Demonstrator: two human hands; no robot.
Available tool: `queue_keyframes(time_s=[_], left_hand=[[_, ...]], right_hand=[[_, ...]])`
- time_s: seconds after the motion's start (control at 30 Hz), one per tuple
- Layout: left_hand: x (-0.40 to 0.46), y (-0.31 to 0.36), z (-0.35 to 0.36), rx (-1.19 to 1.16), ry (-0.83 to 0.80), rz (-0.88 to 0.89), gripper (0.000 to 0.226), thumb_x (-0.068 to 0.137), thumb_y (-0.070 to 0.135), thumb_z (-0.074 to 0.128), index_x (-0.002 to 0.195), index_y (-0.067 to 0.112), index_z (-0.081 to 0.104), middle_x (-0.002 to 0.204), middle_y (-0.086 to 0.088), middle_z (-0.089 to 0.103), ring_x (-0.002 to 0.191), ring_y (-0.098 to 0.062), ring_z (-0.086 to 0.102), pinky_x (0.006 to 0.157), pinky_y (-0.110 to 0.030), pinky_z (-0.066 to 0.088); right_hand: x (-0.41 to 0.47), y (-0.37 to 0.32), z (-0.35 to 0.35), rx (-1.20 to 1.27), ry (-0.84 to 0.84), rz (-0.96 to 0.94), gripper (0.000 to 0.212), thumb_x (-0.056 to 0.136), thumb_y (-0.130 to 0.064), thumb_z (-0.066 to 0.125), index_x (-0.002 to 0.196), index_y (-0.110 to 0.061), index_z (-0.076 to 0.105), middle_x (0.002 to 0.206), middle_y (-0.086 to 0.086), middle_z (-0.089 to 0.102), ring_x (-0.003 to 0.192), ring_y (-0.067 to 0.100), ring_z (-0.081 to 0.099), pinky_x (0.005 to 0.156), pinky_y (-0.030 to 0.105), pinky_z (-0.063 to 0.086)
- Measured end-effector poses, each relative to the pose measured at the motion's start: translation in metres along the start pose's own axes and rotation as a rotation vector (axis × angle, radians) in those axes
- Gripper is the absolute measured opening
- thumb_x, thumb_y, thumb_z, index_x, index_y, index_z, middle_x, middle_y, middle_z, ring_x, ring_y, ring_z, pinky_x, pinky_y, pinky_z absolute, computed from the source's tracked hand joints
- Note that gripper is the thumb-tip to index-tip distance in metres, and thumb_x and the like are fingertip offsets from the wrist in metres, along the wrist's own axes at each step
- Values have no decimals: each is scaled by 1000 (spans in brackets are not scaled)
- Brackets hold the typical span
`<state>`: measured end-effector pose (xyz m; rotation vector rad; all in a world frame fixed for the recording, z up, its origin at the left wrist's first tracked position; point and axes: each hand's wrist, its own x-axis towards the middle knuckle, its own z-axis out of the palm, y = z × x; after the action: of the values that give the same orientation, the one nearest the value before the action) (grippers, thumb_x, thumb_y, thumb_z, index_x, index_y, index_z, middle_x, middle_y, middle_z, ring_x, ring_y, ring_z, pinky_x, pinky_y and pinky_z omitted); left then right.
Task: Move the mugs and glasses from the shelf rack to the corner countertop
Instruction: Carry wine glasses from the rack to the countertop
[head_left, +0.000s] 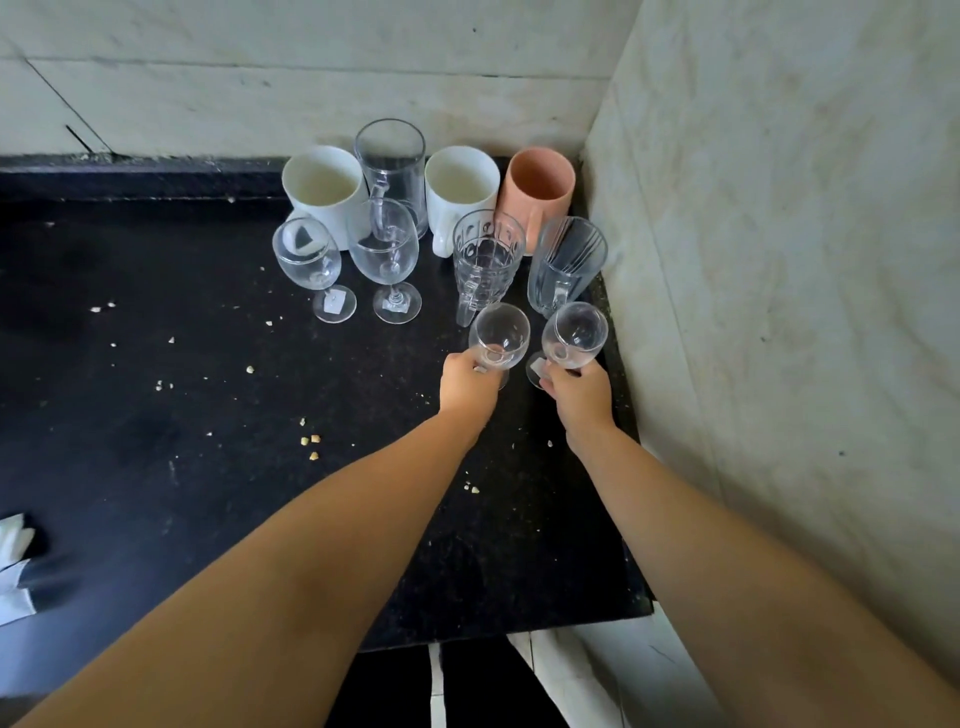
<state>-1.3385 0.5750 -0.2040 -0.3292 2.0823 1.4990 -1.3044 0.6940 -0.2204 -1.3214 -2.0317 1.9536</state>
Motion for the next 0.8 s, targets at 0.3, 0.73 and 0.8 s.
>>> queue_keyframes(time_s=[0.3, 0.73, 0.8], left_hand=[[-11, -2, -8, 222, 25, 54, 39, 90, 17, 57, 128, 12, 51, 130, -13, 50, 105, -29, 59, 84, -34, 50], [-88, -60, -120, 166, 379, -23, 36, 92, 13, 49, 128, 12, 53, 118, -11, 60, 107, -24, 59, 87, -30, 46], [-114, -82, -147, 146, 455, -52, 35, 92, 13, 50, 126, 12, 55, 117, -11, 61, 105, -25, 59, 87, -30, 46]], right_hand=[[-11, 0, -4, -33, 50, 29, 25, 92, -7, 56, 117, -11, 54, 117, 7, 61, 79, 8, 60, 87, 34, 56], [-106, 22, 80, -558, -392, -70, 11, 96, -19, 47, 97, -16, 58, 81, -2, 59, 65, 10, 60, 50, 24, 48], [-138, 25, 102, -651, -508, -169, 10, 95, -19, 47, 92, -19, 57, 82, -2, 59, 68, 14, 63, 58, 31, 56]])
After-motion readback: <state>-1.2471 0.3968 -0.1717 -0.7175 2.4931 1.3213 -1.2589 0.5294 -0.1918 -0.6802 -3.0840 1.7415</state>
